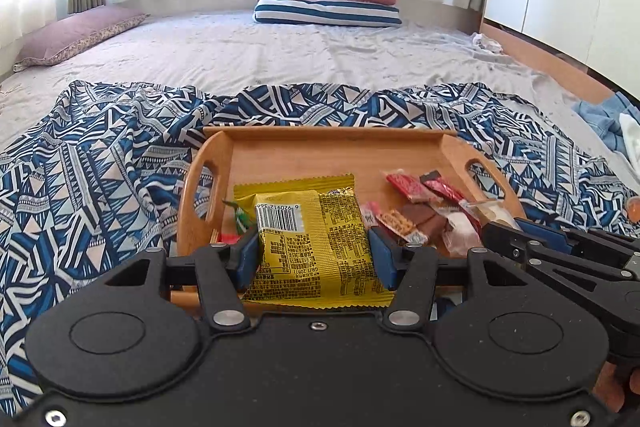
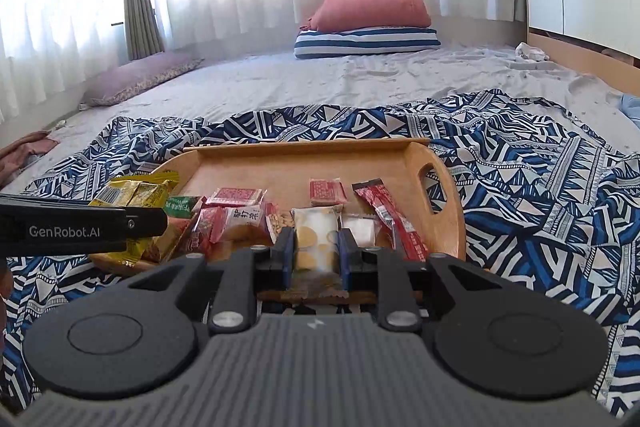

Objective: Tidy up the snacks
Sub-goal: 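Carry the yellow packet and white bar over the tray with both tools, then open both tools to release the yellow packet and white bar on the tray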

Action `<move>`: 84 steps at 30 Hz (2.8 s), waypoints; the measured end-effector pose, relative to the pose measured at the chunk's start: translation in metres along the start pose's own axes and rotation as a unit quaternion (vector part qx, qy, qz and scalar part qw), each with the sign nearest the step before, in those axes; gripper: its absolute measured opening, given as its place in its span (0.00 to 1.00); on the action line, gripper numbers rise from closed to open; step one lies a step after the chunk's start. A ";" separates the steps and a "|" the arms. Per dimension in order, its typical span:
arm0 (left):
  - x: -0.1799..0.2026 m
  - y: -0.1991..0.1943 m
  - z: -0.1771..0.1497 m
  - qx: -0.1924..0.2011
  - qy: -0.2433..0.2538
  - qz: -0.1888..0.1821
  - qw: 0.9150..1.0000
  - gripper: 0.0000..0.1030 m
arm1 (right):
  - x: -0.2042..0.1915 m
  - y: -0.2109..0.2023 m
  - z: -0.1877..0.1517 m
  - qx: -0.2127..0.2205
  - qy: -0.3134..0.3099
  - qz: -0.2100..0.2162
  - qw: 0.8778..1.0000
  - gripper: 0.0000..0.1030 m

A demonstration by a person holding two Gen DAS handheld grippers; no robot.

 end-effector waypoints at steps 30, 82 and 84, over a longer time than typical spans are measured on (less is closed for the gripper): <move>-0.065 0.162 0.066 -0.061 -0.056 -0.016 0.996 0.52 | -0.017 0.140 0.049 -0.073 0.039 0.017 0.996 0.26; -0.054 0.073 0.053 -0.019 -0.006 0.020 1.000 0.91 | -0.028 0.077 0.057 -0.004 -0.013 -0.004 1.000 0.75; -0.053 0.060 0.050 -0.016 -0.009 0.018 1.000 0.91 | -0.030 0.064 0.058 0.005 -0.024 -0.006 1.000 0.77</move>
Point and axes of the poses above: each gripper's, at about its wrist camera, not at the fingertips, and y roughly the way its jaws point, x to its right, z to its top, the point moved 2 cm from there along y, roughly the way its jaws point, and after that the axes turned 9 degrees about y, right-handed, at the moved point
